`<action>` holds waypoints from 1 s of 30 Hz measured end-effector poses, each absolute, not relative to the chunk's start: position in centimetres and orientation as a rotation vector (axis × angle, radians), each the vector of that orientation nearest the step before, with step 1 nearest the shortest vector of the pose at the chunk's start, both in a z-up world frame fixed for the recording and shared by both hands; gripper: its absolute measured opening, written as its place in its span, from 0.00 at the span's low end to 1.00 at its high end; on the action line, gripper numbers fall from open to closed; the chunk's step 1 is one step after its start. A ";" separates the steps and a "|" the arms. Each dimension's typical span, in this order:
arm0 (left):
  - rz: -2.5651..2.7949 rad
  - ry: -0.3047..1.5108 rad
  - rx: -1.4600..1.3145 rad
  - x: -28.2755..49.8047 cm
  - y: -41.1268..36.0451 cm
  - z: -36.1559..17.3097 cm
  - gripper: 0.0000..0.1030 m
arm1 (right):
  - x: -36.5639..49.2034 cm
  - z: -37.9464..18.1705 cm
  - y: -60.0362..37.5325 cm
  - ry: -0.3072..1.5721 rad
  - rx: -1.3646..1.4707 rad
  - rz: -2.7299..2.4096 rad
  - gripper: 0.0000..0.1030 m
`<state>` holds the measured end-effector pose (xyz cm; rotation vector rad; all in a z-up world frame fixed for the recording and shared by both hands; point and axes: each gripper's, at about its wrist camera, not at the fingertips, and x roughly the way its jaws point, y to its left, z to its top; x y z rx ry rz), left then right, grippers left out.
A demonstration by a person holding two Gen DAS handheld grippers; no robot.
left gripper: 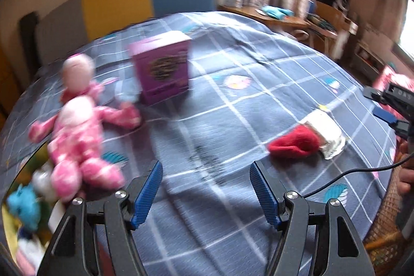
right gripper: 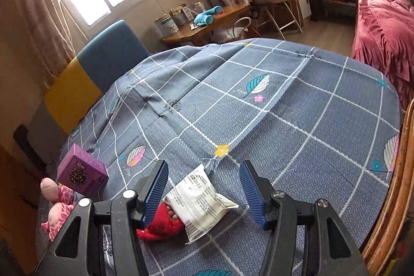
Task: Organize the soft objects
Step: 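Move both tools back to the red sock and receipt packet, then close the left tool on the red sock and lift it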
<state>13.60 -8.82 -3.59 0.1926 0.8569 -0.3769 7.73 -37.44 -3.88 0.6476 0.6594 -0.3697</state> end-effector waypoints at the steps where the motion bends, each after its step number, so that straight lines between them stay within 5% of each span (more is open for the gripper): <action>1: -0.410 0.859 0.202 13.8 -9.7 -3.7 0.68 | 7.8 -4.0 -37.4 0.663 0.653 -0.367 0.56; 6: -0.555 0.873 0.268 14.4 -14.6 -5.0 0.81 | 8.1 -4.3 -37.3 0.676 0.660 -0.346 0.56; 25: -0.780 0.941 0.478 18.5 -24.2 -10.9 0.81 | 8.7 -5.4 -37.6 0.717 0.727 -0.298 0.56; 28: -0.823 0.991 0.412 18.8 -24.2 -11.5 0.63 | 8.9 -5.6 -37.5 0.729 0.724 -0.296 0.56; 30: -0.853 1.016 0.358 18.6 -24.0 -11.3 0.40 | 8.9 -5.6 -37.5 0.727 0.723 -0.299 0.56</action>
